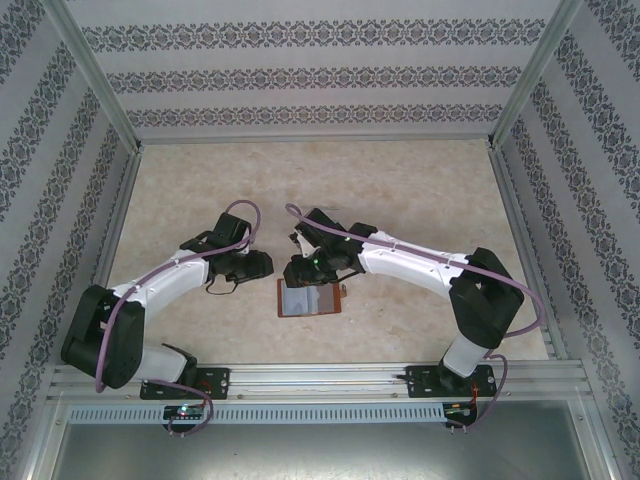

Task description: Take the credit cards out of the card holder

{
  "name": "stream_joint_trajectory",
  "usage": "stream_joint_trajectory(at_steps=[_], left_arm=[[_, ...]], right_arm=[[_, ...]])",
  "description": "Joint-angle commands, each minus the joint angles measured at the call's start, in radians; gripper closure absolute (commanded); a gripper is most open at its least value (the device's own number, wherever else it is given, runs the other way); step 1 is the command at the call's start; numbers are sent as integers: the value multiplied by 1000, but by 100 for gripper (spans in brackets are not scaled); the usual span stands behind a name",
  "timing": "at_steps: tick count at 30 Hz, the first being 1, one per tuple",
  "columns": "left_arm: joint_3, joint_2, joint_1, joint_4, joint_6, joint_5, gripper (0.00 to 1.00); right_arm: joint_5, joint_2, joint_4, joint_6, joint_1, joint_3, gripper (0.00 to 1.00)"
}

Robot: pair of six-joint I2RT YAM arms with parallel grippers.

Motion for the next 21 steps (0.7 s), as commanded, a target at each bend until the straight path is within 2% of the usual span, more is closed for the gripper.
stream_joint_trajectory(at_steps=[1, 21], left_arm=[[-6, -22, 10, -3, 19, -20, 55], [-41, -66, 10, -24, 29, -42, 55]], right_arm=[[-10, 25, -18, 28, 17, 8, 68], [-60, 212, 62, 87, 47, 65, 62]])
